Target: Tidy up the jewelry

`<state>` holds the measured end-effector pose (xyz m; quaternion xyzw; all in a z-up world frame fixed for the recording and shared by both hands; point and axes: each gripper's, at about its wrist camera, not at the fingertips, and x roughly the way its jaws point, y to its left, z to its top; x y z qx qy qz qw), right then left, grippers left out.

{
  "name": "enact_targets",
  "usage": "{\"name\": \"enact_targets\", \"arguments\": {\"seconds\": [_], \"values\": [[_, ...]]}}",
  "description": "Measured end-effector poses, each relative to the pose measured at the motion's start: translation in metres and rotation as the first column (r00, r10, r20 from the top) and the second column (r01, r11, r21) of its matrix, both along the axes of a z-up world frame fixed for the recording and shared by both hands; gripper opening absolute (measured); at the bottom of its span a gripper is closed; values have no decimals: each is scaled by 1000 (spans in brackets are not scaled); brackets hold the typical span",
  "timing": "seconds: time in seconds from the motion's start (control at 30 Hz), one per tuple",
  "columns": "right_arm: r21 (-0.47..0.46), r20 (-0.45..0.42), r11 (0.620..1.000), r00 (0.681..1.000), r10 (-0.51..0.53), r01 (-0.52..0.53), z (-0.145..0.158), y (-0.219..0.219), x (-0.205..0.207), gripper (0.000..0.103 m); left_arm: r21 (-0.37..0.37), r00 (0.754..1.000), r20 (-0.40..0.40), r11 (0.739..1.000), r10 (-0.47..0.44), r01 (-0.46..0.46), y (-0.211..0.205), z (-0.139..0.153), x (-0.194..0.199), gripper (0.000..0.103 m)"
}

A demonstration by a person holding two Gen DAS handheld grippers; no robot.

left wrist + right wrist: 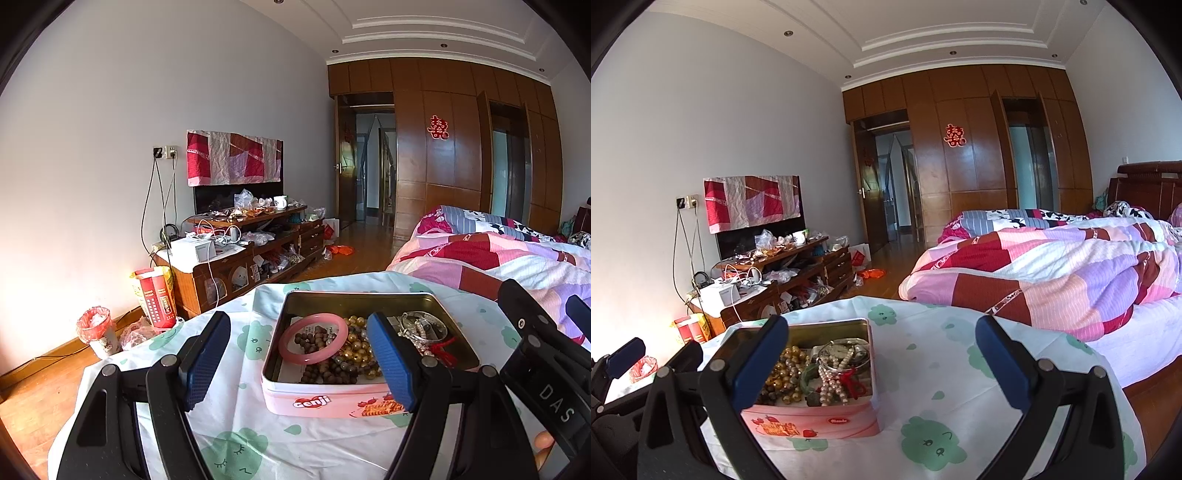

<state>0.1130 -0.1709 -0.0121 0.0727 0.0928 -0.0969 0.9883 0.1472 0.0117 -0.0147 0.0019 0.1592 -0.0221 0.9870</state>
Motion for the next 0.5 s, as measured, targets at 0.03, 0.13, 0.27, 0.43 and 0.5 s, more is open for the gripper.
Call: {"name": "enact_targets", "arguments": {"seconds": [0.03, 0.13, 0.27, 0.43, 0.5], "values": [[2, -1, 1000, 1000, -1, 1, 1, 0, 0, 103, 0, 1000, 2, 1000, 2, -2, 0, 0, 0, 77], [2, -1, 1000, 1000, -2, 2, 1, 0, 0, 103, 1, 1000, 5, 1000, 4, -4, 0, 0, 0, 77], [1, -7, 1000, 1000, 0, 0, 1, -1, 0, 103, 3, 1000, 8, 1000, 5, -5, 0, -1, 1, 77], [2, -9, 1000, 1000, 0, 0, 1, 0, 0, 103, 13, 1000, 11, 1000, 16, -16, 0, -1, 2, 77], [7, -15, 1000, 1000, -6, 6, -1, -1, 0, 103, 17, 1000, 12, 1000, 22, -22, 0, -1, 3, 77]]}}
